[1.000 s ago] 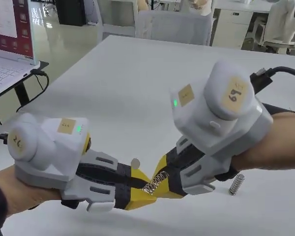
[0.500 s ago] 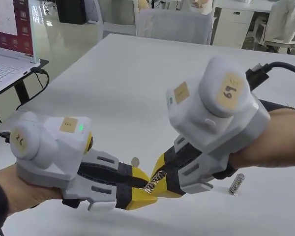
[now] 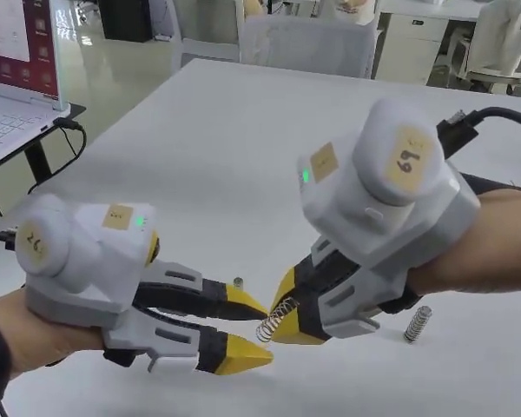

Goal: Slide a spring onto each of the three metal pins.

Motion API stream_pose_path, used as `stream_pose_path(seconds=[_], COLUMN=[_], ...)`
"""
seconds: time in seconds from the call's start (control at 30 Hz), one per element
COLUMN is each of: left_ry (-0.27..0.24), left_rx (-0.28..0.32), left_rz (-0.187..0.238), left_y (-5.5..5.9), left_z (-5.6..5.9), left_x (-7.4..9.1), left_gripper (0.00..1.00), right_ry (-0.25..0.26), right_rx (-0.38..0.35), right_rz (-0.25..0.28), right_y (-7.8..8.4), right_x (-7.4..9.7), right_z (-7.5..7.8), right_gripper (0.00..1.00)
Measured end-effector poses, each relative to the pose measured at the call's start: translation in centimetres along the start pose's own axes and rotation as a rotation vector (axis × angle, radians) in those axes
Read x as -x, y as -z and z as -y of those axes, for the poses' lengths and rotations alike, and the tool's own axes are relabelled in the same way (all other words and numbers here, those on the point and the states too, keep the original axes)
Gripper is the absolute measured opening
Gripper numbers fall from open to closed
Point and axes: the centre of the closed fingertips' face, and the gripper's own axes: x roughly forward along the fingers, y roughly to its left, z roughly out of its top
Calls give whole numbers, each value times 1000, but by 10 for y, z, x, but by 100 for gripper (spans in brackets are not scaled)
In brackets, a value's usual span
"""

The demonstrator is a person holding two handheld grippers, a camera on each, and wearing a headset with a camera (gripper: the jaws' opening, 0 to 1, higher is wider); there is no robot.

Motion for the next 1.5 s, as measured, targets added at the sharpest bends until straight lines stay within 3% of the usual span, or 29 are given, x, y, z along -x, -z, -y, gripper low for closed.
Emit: stream_pose_path(seconds=[0.33, 1.0, 1.5], left_ry=[-48, -180, -256], left_rx=[37, 96, 135], left_rz=[-5, -3, 7], left_y=[8, 33, 44], left_z=[-10, -31, -42], left_x=[12, 37, 48], left_gripper=[31, 42, 51], right_ry=[15, 42, 94], right_rx=[-14, -45, -103], right_rz=[-10, -31, -48], right_y=[7, 23, 43], right_x=[4, 12, 32], right_z=[4, 13, 33], right_gripper=[9, 9, 9])
